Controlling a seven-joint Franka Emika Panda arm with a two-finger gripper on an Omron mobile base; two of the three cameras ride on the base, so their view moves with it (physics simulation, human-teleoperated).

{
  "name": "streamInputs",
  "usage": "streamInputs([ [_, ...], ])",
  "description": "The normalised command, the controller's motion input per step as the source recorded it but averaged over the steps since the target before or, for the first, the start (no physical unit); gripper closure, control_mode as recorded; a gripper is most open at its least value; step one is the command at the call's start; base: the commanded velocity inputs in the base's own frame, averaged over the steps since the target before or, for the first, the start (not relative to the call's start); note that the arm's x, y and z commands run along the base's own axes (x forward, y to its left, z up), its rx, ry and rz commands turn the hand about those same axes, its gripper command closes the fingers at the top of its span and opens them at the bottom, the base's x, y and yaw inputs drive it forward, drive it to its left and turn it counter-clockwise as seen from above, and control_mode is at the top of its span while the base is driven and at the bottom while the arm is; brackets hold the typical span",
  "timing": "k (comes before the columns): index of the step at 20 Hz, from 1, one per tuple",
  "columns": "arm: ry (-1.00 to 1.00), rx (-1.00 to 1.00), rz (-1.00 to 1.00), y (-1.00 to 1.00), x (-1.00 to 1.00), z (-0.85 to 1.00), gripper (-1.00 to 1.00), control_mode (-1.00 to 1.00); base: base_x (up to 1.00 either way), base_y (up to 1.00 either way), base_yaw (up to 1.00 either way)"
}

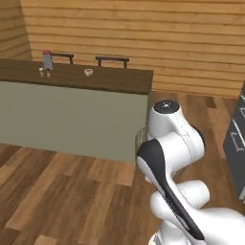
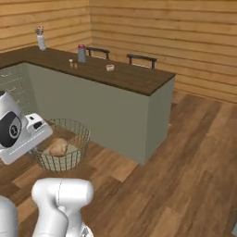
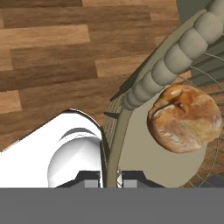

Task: Open the cabinet, pick up the bread from the cabinet and place it in the basket. Then move the basket to the dining counter.

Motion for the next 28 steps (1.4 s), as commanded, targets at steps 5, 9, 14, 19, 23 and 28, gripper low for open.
streamInputs([
  [5,0.0,0.0,0.0,0.0,0.0,0.0,1.0,1.0,1.0,0.64,-0.14],
  [9,0.0,0.0,0.0,0.0,0.0,0.0,1.0,1.0,1.0,0.65,-0.08],
  [14,0.0,0.0,0.0,0.0,0.0,0.0,1.0,1.0,1.0,0.21,-0.03],
  [19,0.0,0.0,0.0,0.0,0.0,0.0,1.0,1.0,1.0,0.05,-0.15],
  [23,0.0,0.0,0.0,0.0,0.0,0.0,1.0,1.0,1.0,0.35,-0.27],
  [28,0.0,0.0,0.0,0.0,0.0,0.0,1.0,1.0,1.0,0.5,-0.25],
])
